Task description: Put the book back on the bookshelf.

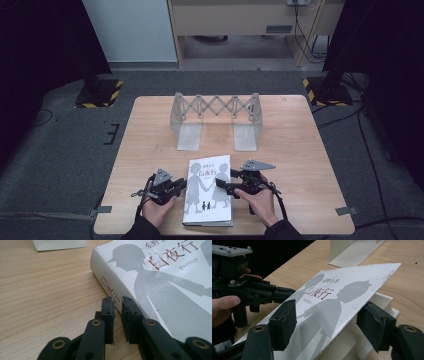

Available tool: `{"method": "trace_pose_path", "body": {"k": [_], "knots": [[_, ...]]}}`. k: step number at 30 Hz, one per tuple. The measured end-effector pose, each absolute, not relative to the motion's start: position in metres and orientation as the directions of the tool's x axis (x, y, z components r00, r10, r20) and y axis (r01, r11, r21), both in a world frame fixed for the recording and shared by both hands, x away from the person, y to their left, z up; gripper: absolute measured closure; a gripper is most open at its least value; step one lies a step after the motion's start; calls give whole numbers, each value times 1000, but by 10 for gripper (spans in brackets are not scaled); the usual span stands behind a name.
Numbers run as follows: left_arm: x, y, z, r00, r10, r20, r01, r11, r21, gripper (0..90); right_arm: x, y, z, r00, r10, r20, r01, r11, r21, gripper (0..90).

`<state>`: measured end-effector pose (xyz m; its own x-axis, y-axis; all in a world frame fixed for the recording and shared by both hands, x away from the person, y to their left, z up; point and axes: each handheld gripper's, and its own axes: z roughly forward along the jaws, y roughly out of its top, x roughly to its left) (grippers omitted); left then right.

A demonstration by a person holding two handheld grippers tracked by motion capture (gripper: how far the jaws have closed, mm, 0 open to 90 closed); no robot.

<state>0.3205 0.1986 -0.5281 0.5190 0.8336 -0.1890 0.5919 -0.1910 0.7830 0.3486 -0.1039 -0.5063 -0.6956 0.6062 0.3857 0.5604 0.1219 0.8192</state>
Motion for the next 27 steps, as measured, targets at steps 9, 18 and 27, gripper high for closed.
{"method": "trace_pose_path", "body": {"k": [9, 18, 27], "knots": [[320, 191, -530, 501, 841, -206, 595, -161, 787, 892, 350, -107, -508, -690, 618, 378, 565, 132, 815, 352], [319, 183, -531, 500, 845, -188, 583, -168, 795, 807, 352, -116, -510, -672, 632, 387, 566, 101, 818, 361], [318, 186, -531, 506, 841, -189, 584, -173, 793, 754, 344, -116, -514, -679, 612, 404, 592, 132, 795, 370]]}}
